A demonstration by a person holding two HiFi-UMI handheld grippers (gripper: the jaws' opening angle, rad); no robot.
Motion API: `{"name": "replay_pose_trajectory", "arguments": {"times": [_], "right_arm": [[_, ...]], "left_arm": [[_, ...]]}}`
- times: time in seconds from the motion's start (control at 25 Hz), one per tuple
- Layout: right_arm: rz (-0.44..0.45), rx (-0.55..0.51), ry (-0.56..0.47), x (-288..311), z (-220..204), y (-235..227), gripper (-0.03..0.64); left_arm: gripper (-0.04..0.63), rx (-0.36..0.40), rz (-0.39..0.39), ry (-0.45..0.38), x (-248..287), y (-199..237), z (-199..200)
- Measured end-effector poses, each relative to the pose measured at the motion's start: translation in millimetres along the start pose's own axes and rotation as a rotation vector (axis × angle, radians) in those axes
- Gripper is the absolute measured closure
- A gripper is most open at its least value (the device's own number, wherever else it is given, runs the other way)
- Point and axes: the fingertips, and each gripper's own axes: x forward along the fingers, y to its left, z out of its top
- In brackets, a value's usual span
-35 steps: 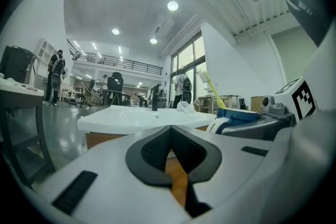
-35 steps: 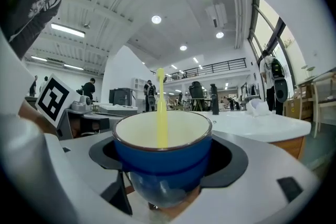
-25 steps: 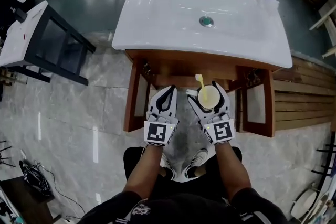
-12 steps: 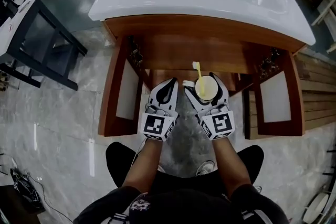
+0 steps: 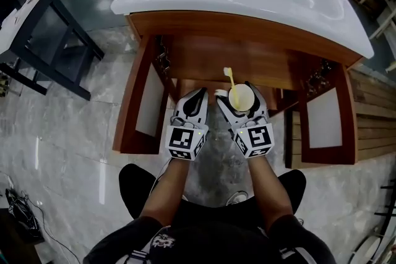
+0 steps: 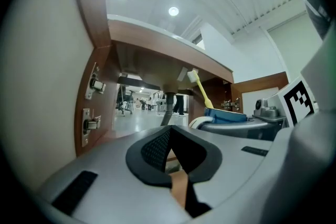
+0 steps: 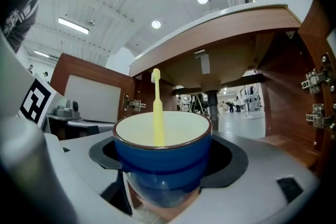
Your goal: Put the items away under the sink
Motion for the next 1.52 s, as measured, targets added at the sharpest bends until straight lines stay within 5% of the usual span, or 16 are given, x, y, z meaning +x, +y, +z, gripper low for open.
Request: {"name": "replay_pose_trajectory", "arguments": {"times": [0.76,1.52], "right_arm": [[0.111,-0.029,0.038,119.4,2.5,-22.3,0.193],[0.163,0.022,0.238,187.0,-30.7,-30.3,0.193]], "left_arm": [[0.595,-0.003,0.117,0.075,2.2,32.8,-22.6],[0.595,0.018,0.151,0.098,-4.4,34.9,-17.3]]}}
